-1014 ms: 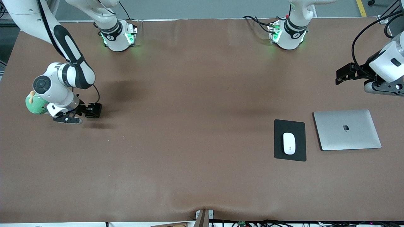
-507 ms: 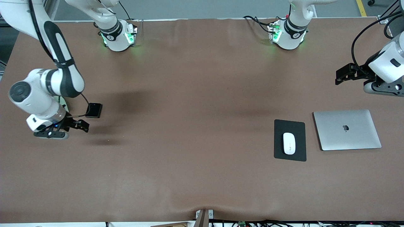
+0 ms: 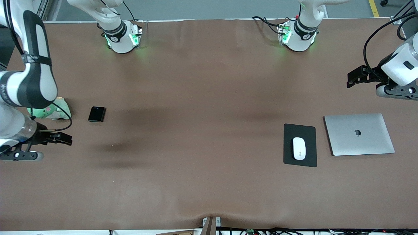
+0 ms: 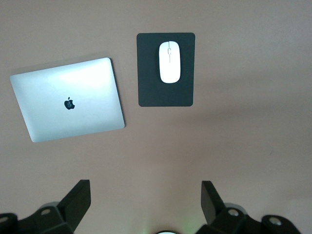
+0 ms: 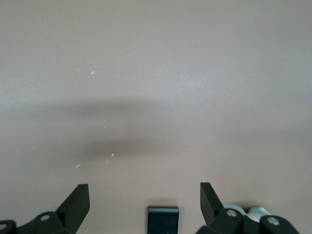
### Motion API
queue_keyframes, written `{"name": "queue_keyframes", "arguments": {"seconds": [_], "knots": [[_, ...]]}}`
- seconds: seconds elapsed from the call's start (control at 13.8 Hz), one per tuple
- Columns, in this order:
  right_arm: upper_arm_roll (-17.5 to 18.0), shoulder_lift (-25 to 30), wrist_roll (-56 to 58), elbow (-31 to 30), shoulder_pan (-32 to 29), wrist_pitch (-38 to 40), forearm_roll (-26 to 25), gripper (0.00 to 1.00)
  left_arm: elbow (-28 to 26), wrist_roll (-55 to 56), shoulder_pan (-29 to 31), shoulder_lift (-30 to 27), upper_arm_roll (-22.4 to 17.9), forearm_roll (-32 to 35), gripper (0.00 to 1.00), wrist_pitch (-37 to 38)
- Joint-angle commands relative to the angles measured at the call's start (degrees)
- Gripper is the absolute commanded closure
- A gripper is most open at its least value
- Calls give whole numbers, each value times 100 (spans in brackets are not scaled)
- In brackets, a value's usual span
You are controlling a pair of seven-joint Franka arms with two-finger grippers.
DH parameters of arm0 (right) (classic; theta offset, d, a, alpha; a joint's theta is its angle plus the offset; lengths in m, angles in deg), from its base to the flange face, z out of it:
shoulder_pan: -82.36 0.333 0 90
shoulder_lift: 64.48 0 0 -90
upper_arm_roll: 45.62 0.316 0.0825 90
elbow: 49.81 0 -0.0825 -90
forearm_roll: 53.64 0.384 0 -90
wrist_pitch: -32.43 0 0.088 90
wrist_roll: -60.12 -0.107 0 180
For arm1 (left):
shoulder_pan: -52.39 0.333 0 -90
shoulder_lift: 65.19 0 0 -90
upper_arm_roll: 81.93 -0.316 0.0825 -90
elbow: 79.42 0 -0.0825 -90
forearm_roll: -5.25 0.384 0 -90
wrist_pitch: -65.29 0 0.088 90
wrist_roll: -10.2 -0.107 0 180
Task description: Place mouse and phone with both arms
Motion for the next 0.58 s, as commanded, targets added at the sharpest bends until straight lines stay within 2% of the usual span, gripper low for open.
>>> {"name": "queue_keyframes", "arguments": {"seconds": [0.0, 0.14, 0.51], "knots": [[-10, -184, 9, 1175, 259, 1018, -331, 0, 93, -32, 15, 52, 25, 18, 0, 4], [16, 8, -25, 1230, 452, 1336, -385, 0, 93, -32, 15, 52, 25, 26, 0, 4], [-10, 1080, 9, 959, 532, 2128, -377, 0, 93, -32, 15, 52, 25, 53, 0, 3]]}}
